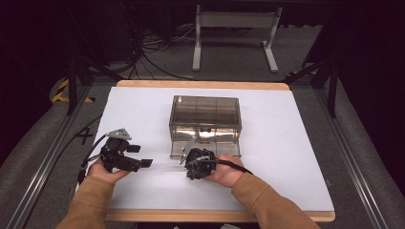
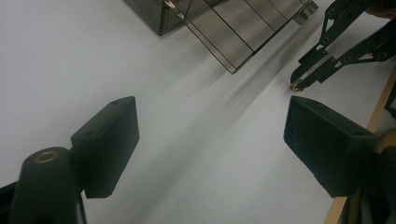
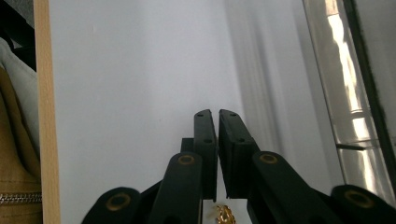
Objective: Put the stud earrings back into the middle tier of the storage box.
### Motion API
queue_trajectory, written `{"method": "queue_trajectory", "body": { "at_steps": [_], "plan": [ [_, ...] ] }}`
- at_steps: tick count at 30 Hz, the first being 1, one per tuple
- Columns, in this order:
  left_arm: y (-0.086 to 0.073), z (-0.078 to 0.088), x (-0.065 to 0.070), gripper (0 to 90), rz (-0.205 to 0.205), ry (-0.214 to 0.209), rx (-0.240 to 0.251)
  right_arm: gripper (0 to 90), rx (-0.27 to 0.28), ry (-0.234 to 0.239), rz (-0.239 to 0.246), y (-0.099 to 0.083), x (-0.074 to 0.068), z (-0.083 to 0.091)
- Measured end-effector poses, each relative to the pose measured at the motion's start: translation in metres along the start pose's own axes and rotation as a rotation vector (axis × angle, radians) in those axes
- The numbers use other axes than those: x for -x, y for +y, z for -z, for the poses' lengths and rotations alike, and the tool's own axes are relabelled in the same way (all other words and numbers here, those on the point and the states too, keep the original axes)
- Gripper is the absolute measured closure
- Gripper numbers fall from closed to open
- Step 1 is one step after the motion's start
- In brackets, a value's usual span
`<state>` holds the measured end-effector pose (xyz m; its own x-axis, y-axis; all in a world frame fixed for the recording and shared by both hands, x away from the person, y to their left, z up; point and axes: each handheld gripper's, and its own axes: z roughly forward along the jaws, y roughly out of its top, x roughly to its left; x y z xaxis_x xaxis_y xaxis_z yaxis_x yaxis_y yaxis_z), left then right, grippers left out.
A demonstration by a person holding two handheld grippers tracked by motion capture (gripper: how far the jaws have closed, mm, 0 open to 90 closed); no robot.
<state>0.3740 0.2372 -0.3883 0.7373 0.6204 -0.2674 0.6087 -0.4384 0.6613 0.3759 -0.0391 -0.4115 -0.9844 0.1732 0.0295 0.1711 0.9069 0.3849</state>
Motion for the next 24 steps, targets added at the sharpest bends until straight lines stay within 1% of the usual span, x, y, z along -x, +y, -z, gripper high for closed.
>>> {"method": "queue_trajectory", "body": {
  "at_steps": [1, 2, 5, 7, 8, 9, 10, 14, 15, 16, 19, 20, 21, 22, 23, 24],
  "plan": [
    [0.000, 0.000, 0.000, 18.6, 0.000, -0.001, 0.000, 85.9, 0.005, -0.004, 0.009, 0.000, 0.000, 0.000],
    [0.000, 0.000, 0.000, 18.6, 0.000, 0.000, 0.000, 86.0, 0.002, 0.000, 0.000, 0.000, 0.000, 0.001],
    [0.000, 0.000, 0.000, 18.6, 0.000, 0.000, 0.000, 86.0, 0.004, -0.001, -0.003, 0.000, -0.001, 0.002],
    [0.000, 0.000, 0.000, 18.6, 0.000, 0.001, 0.000, 86.1, 0.021, -0.009, 0.015, 0.000, -0.001, 0.004],
    [0.000, 0.000, 0.000, 18.6, 0.000, 0.001, 0.000, 86.1, 0.015, -0.004, 0.003, 0.000, -0.001, 0.006],
    [0.000, 0.000, 0.000, 18.6, 0.000, 0.001, 0.000, 86.1, 0.015, -0.004, 0.003, 0.000, -0.001, 0.006],
    [0.000, 0.000, 0.000, 18.6, 0.000, 0.001, 0.000, 86.1, 0.028, -0.008, 0.013, 0.000, -0.001, 0.008],
    [0.000, 0.000, 0.000, 18.6, 0.000, 0.000, -0.001, 86.1, 0.033, -0.007, 0.005, 0.001, -0.003, 0.013],
    [0.000, 0.000, 0.000, 18.6, -0.001, 0.000, -0.001, 86.1, 0.045, -0.012, 0.019, 0.001, -0.002, 0.014],
    [0.000, 0.000, 0.000, 18.6, 0.000, 0.000, -0.001, 86.1, 0.043, -0.008, 0.008, 0.002, -0.003, 0.016],
    [0.000, 0.000, 0.000, 18.6, -0.001, 0.000, 0.000, 86.1, 0.054, -0.012, 0.006, 0.003, -0.004, 0.020],
    [0.000, 0.000, 0.000, 18.6, -0.001, -0.001, 0.000, 86.2, 0.055, -0.004, 0.005, 0.003, -0.004, 0.021],
    [0.000, 0.000, 0.000, 18.6, -0.001, -0.001, 0.000, 86.1, 0.062, -0.007, 0.009, 0.003, -0.003, 0.022],
    [0.000, 0.000, 0.000, 18.6, 0.000, -0.001, 0.001, 86.2, 0.063, -0.004, 0.000, 0.003, -0.004, 0.023],
    [0.000, 0.000, 0.000, 18.6, 0.000, -0.001, 0.001, 86.1, 0.070, -0.007, 0.006, 0.004, -0.003, 0.024],
    [0.000, 0.000, 0.000, 18.6, 0.000, -0.001, 0.002, 86.1, 0.067, 0.000, -0.008, 0.004, -0.004, 0.026]
  ]
}}
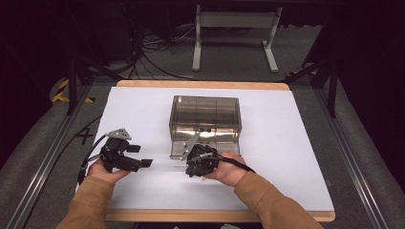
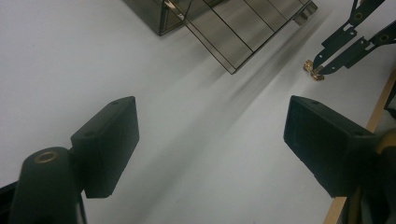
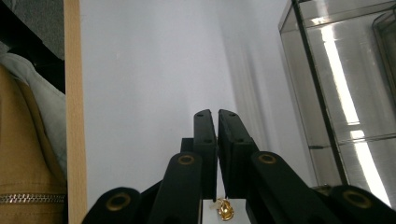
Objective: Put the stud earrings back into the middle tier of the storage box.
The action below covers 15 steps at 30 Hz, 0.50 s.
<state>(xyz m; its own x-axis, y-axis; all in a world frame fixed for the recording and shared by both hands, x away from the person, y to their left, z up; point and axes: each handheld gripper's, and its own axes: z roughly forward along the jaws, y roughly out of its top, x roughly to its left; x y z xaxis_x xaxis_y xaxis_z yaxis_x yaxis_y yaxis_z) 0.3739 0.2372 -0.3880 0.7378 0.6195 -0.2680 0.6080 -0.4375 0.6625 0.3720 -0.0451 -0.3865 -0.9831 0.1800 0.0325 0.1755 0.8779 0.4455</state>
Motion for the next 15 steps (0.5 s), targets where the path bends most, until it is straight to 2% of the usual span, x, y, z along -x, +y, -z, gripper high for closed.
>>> {"method": "queue_trajectory", "body": {
  "at_steps": [7, 15],
  "plan": [
    [0.000, 0.000, 0.000, 18.6, 0.000, -0.001, -0.001, 86.2, 0.063, 0.036, -0.026, 0.000, 0.006, 0.010],
    [0.000, 0.000, 0.000, 18.6, 0.001, -0.001, 0.000, 86.2, 0.104, 0.020, -0.039, -0.001, 0.010, 0.021]
  ]
}}
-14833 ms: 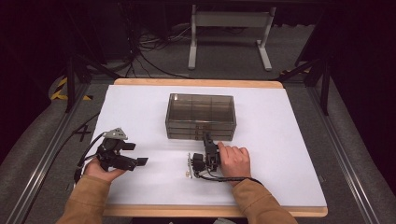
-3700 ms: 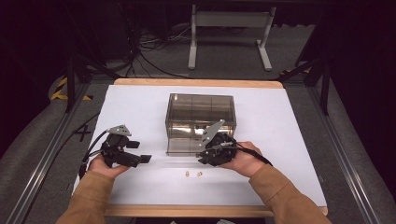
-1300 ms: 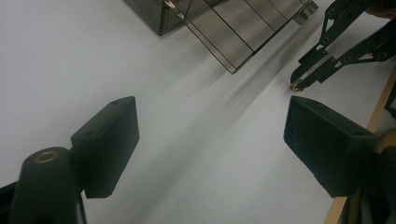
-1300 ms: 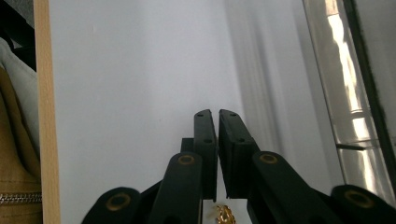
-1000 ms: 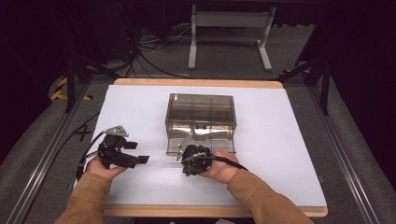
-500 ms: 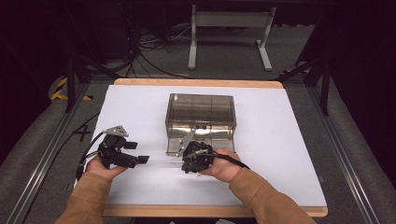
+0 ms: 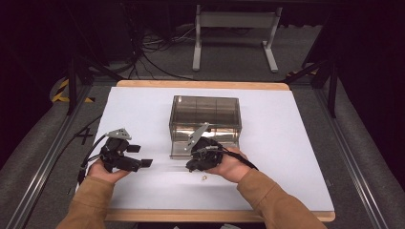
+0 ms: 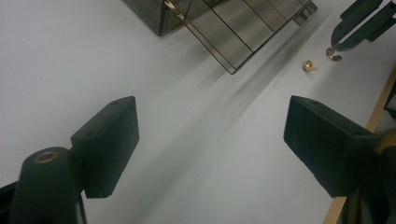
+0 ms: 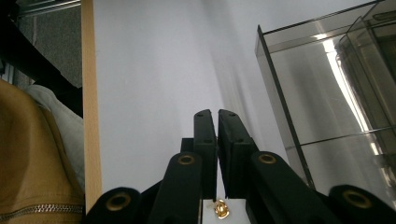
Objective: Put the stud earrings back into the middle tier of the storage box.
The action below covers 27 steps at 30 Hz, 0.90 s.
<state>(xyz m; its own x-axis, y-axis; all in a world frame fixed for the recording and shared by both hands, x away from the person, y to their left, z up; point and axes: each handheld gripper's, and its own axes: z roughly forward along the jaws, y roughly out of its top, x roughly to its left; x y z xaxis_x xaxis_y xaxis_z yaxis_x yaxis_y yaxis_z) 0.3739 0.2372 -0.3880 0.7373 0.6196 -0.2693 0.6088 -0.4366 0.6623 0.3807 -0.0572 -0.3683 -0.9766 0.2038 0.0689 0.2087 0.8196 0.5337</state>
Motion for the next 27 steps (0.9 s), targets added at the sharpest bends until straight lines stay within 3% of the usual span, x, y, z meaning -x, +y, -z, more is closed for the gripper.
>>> {"method": "queue_trajectory", "body": {
  "at_steps": [12, 21, 27],
  "plan": [
    [0.000, 0.000, 0.000, 18.6, 0.000, -0.001, -0.002, 86.2, 0.040, -0.039, -0.012, 0.002, 0.005, 0.018],
    [0.000, 0.000, 0.000, 18.6, -0.001, -0.001, -0.002, 86.2, 0.049, -0.097, -0.041, 0.005, 0.013, 0.030],
    [0.000, 0.000, 0.000, 18.6, -0.001, 0.001, -0.002, 86.2, 0.043, -0.155, -0.084, 0.006, 0.018, 0.034]
  ]
}}
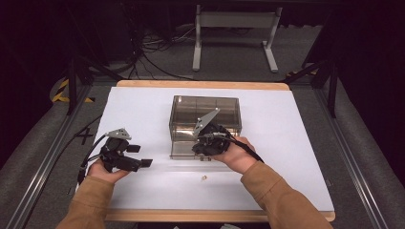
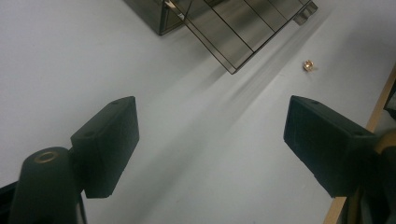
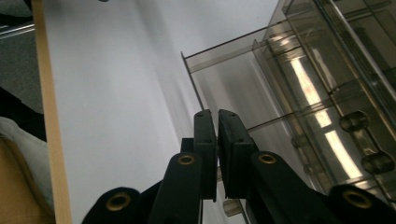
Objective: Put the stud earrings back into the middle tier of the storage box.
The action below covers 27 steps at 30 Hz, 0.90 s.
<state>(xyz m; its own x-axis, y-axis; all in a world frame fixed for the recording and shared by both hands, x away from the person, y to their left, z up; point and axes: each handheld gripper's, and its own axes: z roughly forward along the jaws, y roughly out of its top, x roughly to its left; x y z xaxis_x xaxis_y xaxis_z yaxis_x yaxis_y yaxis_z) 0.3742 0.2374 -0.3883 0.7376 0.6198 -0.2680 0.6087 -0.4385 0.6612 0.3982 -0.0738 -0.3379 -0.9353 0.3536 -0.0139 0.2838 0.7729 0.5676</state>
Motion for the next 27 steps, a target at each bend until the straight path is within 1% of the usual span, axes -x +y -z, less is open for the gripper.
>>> {"method": "queue_trajectory", "body": {
  "at_steps": [6, 8, 9, 14, 18, 21, 27],
  "plan": [
    [0.000, 0.000, 0.000, 18.6, 0.001, -0.002, 0.001, 86.2, -0.003, -0.036, -0.029, 0.000, 0.006, 0.000],
    [0.000, 0.000, 0.000, 18.6, 0.001, -0.002, 0.000, 86.2, -0.004, -0.042, -0.031, -0.001, 0.007, 0.000],
    [0.000, 0.000, 0.000, 18.6, 0.000, 0.000, 0.000, 86.2, -0.003, -0.044, -0.042, -0.001, 0.008, 0.000],
    [0.000, 0.000, 0.000, 18.6, 0.000, -0.002, -0.001, 86.2, -0.007, -0.059, -0.061, 0.000, 0.012, -0.003],
    [0.000, 0.000, 0.000, 18.6, 0.000, -0.001, 0.000, 86.1, -0.030, -0.086, -0.059, 0.000, 0.014, -0.007],
    [0.000, 0.000, 0.000, 18.6, 0.000, -0.003, -0.001, 86.2, -0.042, -0.090, -0.067, -0.001, 0.015, -0.011],
    [0.000, 0.000, 0.000, 18.6, 0.001, -0.003, 0.000, 86.1, -0.066, -0.106, -0.064, -0.002, 0.017, -0.017]
  ]
}}
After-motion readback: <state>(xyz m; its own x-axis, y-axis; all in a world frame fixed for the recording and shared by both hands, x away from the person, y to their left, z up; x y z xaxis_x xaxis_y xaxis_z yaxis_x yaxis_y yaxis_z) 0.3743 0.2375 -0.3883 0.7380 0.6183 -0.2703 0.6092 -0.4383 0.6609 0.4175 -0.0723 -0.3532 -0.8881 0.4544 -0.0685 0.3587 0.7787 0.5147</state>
